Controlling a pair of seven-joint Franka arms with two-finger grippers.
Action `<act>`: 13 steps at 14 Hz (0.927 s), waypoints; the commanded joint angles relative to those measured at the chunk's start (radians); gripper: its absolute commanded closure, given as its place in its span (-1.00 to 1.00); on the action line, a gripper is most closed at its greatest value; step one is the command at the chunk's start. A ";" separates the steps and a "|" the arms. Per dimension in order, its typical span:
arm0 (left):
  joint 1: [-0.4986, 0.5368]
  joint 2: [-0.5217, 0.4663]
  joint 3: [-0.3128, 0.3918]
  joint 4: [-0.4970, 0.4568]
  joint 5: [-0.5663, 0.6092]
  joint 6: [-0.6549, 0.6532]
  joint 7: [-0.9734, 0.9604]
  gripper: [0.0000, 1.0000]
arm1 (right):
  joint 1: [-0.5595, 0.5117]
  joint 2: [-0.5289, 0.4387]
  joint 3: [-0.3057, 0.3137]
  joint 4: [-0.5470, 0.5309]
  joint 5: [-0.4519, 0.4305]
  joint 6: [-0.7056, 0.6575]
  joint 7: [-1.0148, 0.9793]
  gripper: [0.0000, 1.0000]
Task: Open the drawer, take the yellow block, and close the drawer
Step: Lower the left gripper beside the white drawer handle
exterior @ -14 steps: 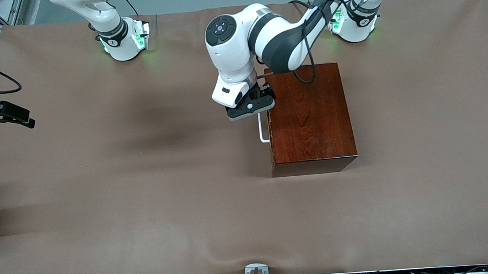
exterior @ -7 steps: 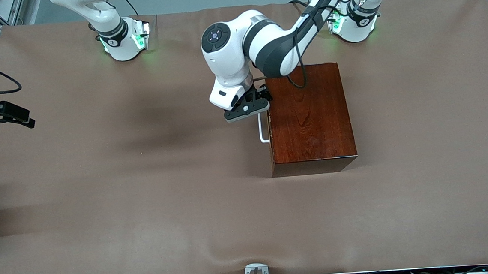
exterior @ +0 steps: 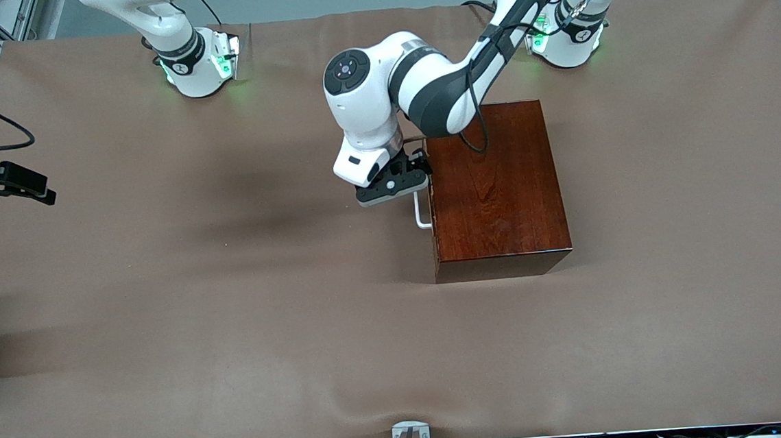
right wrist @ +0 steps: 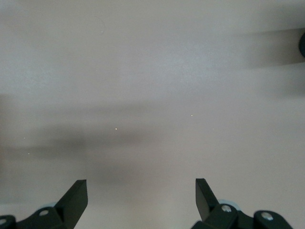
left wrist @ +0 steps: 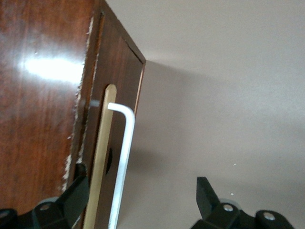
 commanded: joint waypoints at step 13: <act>-0.031 0.093 0.026 0.091 0.023 0.014 0.134 -1.00 | -0.003 -0.026 0.006 -0.017 -0.012 0.002 -0.003 -1.00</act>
